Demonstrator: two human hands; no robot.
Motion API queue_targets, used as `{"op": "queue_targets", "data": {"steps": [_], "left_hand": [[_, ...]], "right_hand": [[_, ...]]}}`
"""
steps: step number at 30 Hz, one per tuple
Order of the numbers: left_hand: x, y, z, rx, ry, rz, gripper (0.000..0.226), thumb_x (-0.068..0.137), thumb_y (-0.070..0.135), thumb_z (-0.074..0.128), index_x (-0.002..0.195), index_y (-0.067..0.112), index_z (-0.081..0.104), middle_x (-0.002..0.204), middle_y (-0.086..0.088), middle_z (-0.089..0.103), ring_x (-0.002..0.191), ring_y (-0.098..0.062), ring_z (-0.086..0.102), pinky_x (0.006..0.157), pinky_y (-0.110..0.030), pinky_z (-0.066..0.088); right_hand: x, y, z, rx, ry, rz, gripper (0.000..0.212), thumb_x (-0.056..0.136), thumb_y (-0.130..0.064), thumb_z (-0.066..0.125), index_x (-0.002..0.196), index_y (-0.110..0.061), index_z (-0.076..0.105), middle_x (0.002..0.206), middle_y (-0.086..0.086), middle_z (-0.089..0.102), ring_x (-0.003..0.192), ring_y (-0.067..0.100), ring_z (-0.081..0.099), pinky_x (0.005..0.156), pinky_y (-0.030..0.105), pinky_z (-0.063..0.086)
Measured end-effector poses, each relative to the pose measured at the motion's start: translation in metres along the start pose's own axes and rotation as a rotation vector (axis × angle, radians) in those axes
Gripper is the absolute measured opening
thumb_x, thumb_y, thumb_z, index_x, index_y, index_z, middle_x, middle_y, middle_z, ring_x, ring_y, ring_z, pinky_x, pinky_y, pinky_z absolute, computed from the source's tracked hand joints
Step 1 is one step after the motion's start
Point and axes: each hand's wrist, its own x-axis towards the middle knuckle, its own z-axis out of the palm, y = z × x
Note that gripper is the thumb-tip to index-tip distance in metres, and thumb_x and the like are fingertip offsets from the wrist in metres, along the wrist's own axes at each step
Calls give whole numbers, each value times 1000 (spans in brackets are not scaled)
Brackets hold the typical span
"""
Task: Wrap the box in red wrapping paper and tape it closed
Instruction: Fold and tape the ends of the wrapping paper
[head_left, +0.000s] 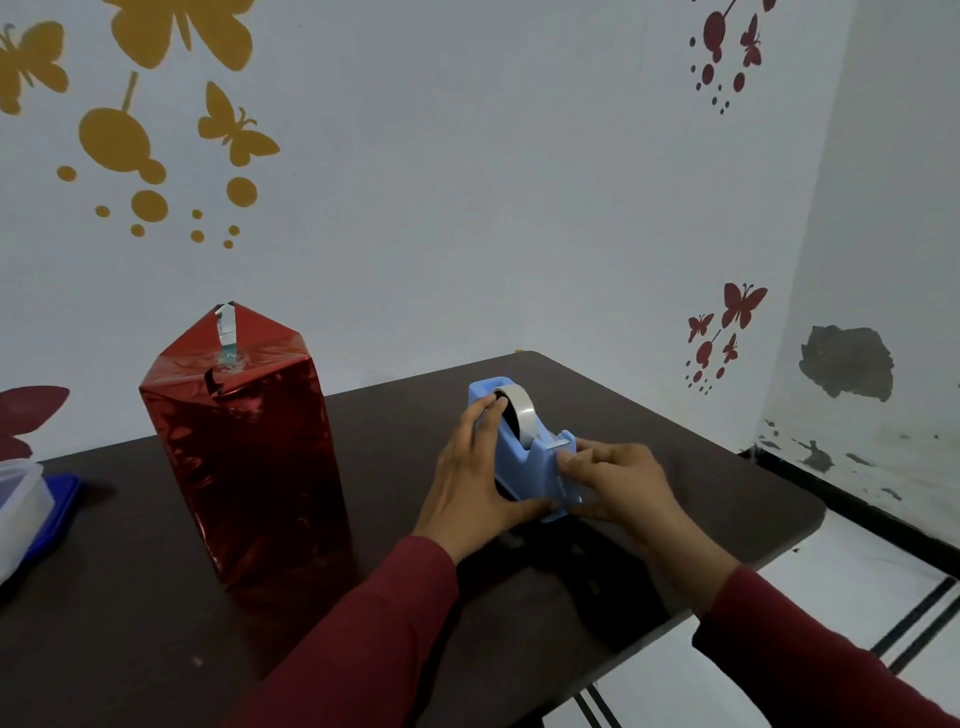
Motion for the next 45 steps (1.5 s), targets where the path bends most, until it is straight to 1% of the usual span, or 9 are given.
{"op": "queue_targets", "data": {"steps": [3, 6, 11, 16, 23, 30, 33, 39, 45], "left_hand": [[-5, 3, -3, 17, -22, 44, 120, 65, 63, 85, 159, 40, 14, 162, 25, 8, 149, -9, 23, 119, -41, 35], [-9, 11, -5, 46, 61, 142, 87, 78, 47, 76, 152, 35, 32, 154, 14, 26, 138, -10, 31, 111, -48, 43], [-12, 31, 6, 145, 245, 350, 40, 92, 41, 66, 129, 28, 65, 126, 8, 55, 118, -13, 44, 97, -45, 45], [-15, 46, 14, 262, 220, 401, 43, 100, 56, 50, 129, 30, 67, 120, 11, 57, 111, -15, 47, 93, -30, 38], [-15, 46, 15, 250, 229, 411, 17, 99, 36, 57, 101, 24, 71, 98, 13, 60, 98, -18, 47, 84, -29, 37], [-15, 55, 14, 70, 282, 284, 20, 102, 37, 55, 94, 23, 65, 97, 14, 59, 98, -11, 44, 86, -18, 36], [-15, 51, 12, -112, 308, 210, 16, 101, 36, 57, 92, 26, 65, 97, 17, 59, 101, -2, 45, 88, -13, 33], [-14, 45, 17, -224, 242, 156, 15, 98, 44, 60, 91, 33, 67, 98, 20, 63, 102, -2, 52, 90, -38, 45], [-15, 50, 13, -189, 309, 90, 8, 91, 41, 73, 96, 37, 77, 93, 19, 69, 97, -5, 55, 77, -15, 41]], "right_hand": [[7, 0, -2, -251, 24, -95, 41, 90, -8, 76, 50, -14, 69, 89, -15, 78, 77, 10, 74, 72, 33, 65], [5, 12, -17, -445, -56, -167, 22, 88, -5, 76, 66, -5, 78, 104, -20, 75, 87, 1, 70, 71, 14, 57], [-6, 32, -30, 32, -17, -222, 35, 105, -27, 56, 94, -4, 81, 127, -13, 73, 116, 8, 68, 95, 38, 54], [-11, 33, -27, 7, -9, -343, 50, 106, -40, 43, 101, -8, 81, 119, -8, 76, 118, 12, 68, 102, 47, 52], [-7, 39, -30, -49, 0, -395, 53, 105, -42, 44, 86, -10, 83, 126, -15, 73, 123, 5, 63, 100, 41, 50], [-11, 26, -34, 201, 28, -241, 31, 96, -35, 62, 121, -24, 76, 122, -8, 76, 113, 16, 71, 101, 51, 49], [-14, 26, -36, 280, -18, -300, 51, 88, -17, 76, 137, -28, 64, 125, -3, 75, 115, 20, 71, 92, 37, 56], [-15, 32, -29, 137, -12, -452, 56, 81, -16, 80, 134, -21, 64, 101, 6, 80, 102, 20, 76, 94, 32, 60], [-13, 34, -30, 149, 27, -404, 51, 81, -7, 82, 129, -16, 67, 90, 7, 81, 92, 19, 78, 85, 26, 61]]}}
